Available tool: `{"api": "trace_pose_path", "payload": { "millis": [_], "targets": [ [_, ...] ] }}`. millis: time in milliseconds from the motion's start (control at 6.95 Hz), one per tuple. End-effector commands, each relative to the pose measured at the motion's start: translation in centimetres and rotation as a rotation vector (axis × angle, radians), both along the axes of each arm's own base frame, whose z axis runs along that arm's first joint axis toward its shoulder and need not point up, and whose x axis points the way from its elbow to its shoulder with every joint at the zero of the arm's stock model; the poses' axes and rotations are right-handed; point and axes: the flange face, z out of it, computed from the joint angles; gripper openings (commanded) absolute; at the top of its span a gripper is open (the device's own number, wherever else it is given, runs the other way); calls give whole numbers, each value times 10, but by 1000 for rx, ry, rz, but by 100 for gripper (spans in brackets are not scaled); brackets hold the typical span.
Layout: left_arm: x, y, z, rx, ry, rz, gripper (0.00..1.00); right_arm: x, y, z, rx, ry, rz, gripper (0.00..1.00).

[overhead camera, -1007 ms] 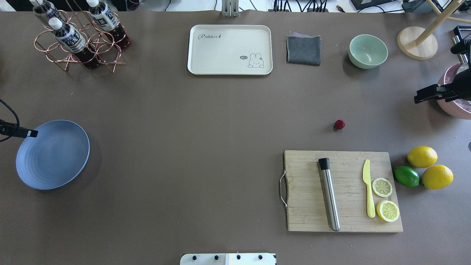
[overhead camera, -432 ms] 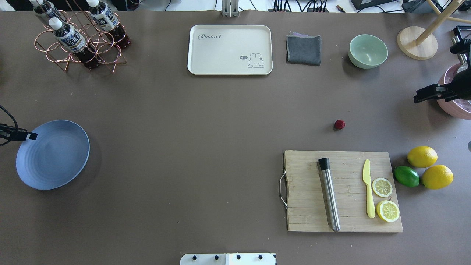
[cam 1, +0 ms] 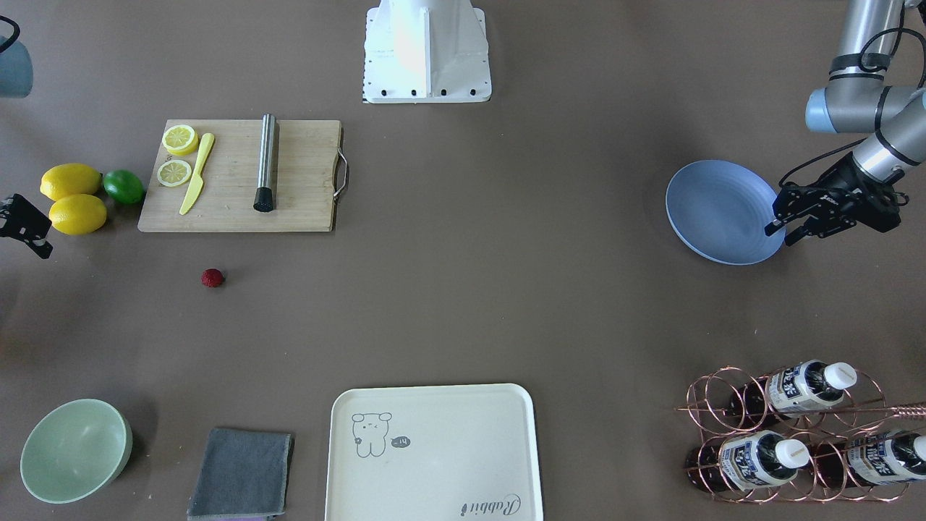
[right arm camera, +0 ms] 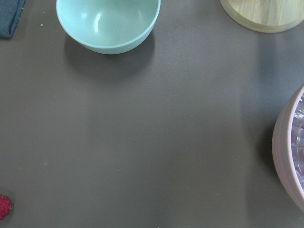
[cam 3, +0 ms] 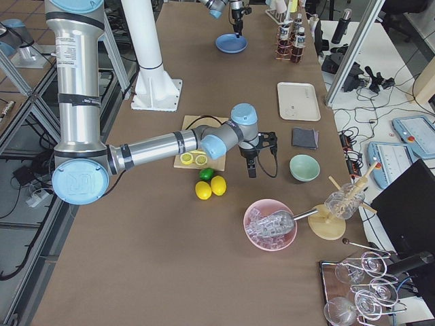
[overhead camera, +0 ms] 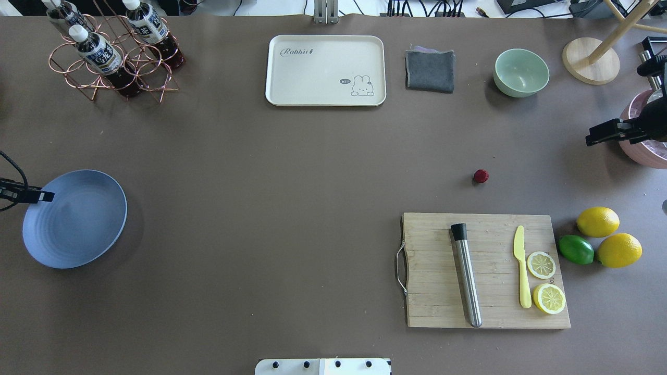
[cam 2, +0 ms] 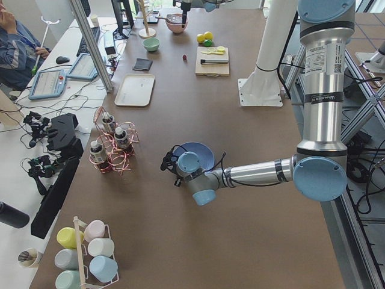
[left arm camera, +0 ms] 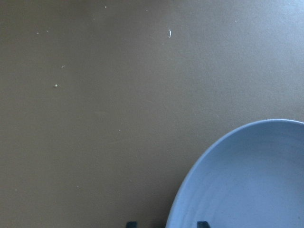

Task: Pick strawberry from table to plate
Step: 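Reach the left gripper to the rim of the light blue plate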

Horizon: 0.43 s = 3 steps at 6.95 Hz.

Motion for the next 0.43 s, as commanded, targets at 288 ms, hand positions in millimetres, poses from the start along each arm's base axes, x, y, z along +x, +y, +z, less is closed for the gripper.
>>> {"api": "trace_pose_path", "payload": {
  "millis": [288],
  "targets": [
    [1, 7, -1, -1, 11, 5, 0, 0, 0, 0, 0, 0, -1, 100]
  ]
}}
